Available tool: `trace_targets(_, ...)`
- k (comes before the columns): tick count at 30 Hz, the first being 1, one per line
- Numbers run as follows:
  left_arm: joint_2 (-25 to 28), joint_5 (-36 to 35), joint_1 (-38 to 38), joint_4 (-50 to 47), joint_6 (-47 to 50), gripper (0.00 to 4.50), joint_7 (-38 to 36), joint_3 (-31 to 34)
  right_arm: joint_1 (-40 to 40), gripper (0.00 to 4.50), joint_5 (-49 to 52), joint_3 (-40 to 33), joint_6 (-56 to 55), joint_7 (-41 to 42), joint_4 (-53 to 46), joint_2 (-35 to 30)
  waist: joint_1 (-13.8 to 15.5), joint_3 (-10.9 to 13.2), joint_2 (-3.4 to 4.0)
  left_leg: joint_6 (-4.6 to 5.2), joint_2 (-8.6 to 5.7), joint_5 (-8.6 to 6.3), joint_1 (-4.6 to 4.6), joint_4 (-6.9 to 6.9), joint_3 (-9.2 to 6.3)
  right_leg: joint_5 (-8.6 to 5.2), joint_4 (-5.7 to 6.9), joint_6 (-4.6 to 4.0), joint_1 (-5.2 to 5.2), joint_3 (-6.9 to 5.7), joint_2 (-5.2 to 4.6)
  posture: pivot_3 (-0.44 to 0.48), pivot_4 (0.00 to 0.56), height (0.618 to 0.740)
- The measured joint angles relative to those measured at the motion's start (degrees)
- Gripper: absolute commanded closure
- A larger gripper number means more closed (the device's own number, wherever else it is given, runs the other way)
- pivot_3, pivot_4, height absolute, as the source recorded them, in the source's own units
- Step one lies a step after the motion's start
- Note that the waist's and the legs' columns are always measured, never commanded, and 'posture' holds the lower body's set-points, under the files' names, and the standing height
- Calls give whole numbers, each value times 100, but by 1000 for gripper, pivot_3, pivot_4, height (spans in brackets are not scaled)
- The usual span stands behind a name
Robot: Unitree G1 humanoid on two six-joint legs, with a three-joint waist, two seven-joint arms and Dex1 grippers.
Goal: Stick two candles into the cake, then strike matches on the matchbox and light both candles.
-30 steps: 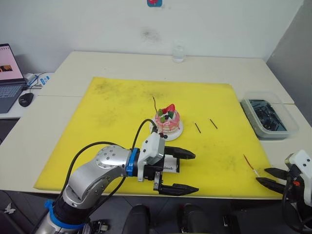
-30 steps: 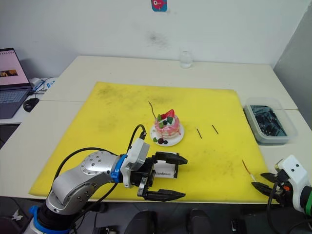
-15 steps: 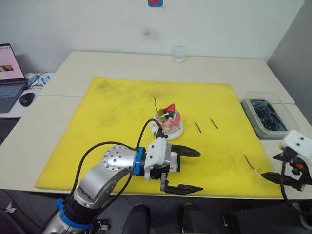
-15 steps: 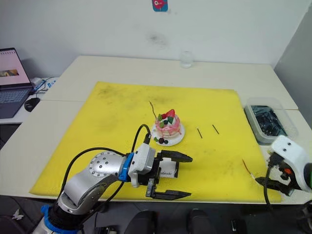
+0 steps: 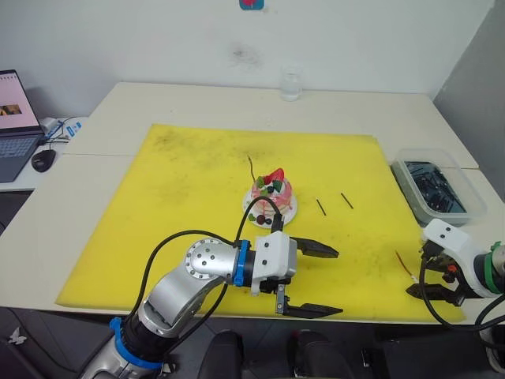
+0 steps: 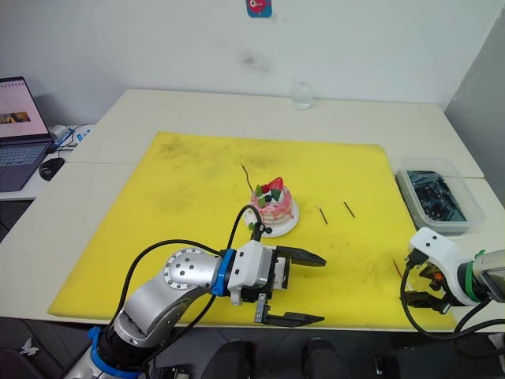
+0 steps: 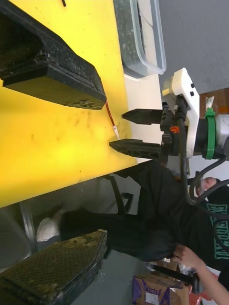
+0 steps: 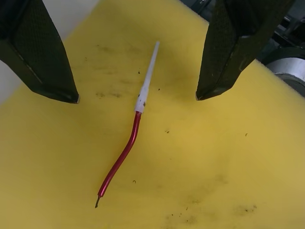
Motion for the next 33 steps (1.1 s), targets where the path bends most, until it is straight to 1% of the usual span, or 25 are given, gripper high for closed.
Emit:
trace_targets(2, -28, 34, 2, 0, 1, 0, 19, -3, -43, 430, -1, 69, -6, -11, 11, 26, 0, 0, 0, 0, 0, 0, 0, 0, 0, 0, 0, 0, 0, 0, 0, 0, 150, 740)
trace_targets(3, -48, 49, 2, -1, 1, 0, 29, -6, -68, 808, -4, 123, -7, -24, 15, 42, 0, 0, 0, 0, 1, 0, 0, 0, 0, 0, 0, 0, 0, 0, 1, 0, 150, 740)
trace_targets(5, -62, 64, 2, -1, 1, 0, 62, -13, -112, 1349, -10, 147, -5, -70, 25, 96, 0, 0, 0, 0, 1, 0, 0, 0, 0, 0, 0, 0, 0, 1, 1, 0, 150, 740)
trace_targets(13, -169, 178, 1, -6, 23, 0, 232, -140, -176, 4228, -9, 290, 21, -185, -28, 192, -1, -1, 1, 0, 3, 0, 0, 0, 0, 0, 0, 0, 1, -1, 3, 0, 150, 740)
trace_targets(14, -171, 182, 1, -8, 26, 0, 253, -144, -177, 4460, -6, 302, 31, -201, -46, 201, -1, -1, 1, 0, 2, 0, 0, 0, -1, 0, 0, 0, 1, -1, 4, 0, 150, 740)
trace_targets(20, -102, 195, 32, -34, 28, 0, 271, -154, -284, 4460, 12, 338, 149, -224, -56, 213, -3, -1, 1, 0, 3, 0, 1, 0, -1, 0, 0, 0, 1, 1, 4, 0, 150, 740)
trace_targets(24, 10, 160, 147, -33, 4, 0, 252, 21, -458, 4460, 138, 260, 275, -84, -30, 144, -12, -1, 3, 0, 4, 0, 4, 0, -1, 0, 4, 0, -1, 3, 5, 0, 150, 740)
trace_targets(27, 135, 116, 224, -30, 4, 0, 240, 254, -879, 4460, 481, -92, 556, 129, 12, 113, -18, -1, 5, 0, 4, 0, 4, 0, -2, 1, 4, -1, 0, 2, 9, 0, 150, 740)
trace_targets(31, 141, -101, 253, -32, 48, 0, 344, 663, -1406, 4460, 864, -571, 688, 267, 1, 171, -11, -1, 4, 0, 7, 0, 3, 0, 0, 0, 2, -1, 1, 1, 9, 0, 150, 740)
trace_targets(33, 131, -264, 311, -55, 198, 0, 526, 914, -1836, 4460, 1010, -666, 611, 166, -54, 648, -30, 0, 2, 0, 6, 0, 5, -1, -1, 1, 1, 0, 0, 7, 12, 0, 150, 740)
